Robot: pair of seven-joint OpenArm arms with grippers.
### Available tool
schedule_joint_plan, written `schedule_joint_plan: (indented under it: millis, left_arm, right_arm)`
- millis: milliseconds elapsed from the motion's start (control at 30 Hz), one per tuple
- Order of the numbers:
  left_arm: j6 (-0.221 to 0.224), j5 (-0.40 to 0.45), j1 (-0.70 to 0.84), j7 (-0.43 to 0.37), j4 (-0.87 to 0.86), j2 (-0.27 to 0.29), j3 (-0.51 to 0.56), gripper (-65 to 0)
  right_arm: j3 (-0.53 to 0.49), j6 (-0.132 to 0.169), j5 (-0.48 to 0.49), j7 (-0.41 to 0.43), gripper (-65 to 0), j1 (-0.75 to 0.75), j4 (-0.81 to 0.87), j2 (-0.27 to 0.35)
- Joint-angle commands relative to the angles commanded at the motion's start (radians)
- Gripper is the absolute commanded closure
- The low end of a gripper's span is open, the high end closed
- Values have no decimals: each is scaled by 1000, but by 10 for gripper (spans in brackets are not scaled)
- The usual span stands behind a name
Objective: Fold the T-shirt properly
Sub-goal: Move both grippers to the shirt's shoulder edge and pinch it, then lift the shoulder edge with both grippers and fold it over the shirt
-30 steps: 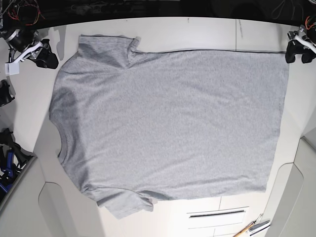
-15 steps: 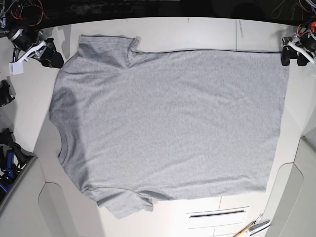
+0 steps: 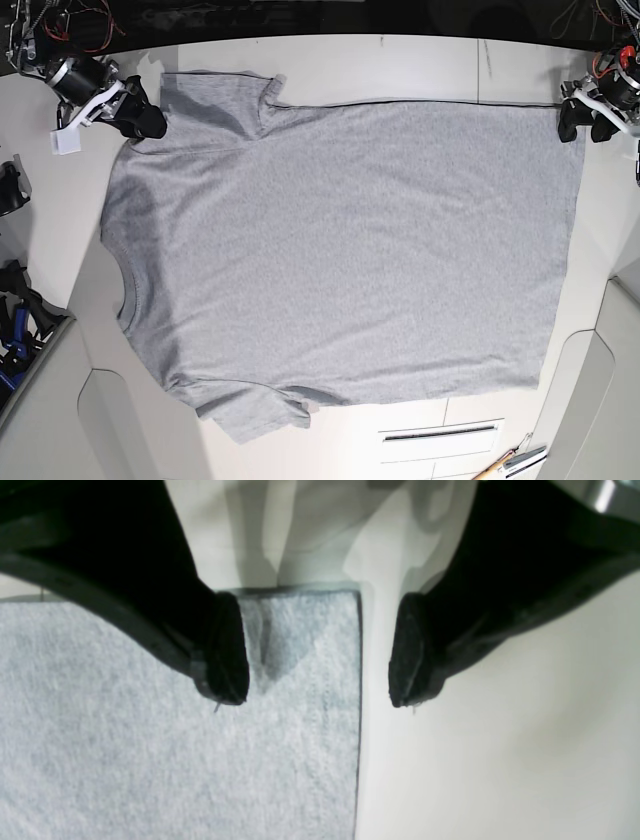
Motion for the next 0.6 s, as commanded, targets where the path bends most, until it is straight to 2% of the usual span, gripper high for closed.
schedule_joint_plan:
  millis: [67,100,200,267,300,600]
  left_arm:
    - [0,1,0,0,0,0,0,-440]
    - [0,1,0,0,0,0,0,-384]
    - [-1,1,0,0,0,0,0,-145]
    - [-1,1,0,-2,0,0,0,-19]
    - [-1,1,0,-9,0,0,0,0]
    - [0,-2,0,-19,78,-1,-17,0]
  right_arm:
    - [0,4,0,0,-214,0,0,-6]
    - [0,4,0,0,-183,0,0,-6]
    - [0,4,0,4,-93,0,0,-6]
    - [0,4,0,5,-4,0,2,-6]
    - [0,4,0,5,0,0,8,-7]
    - [24,3,-13,0,0,-6,206,-6]
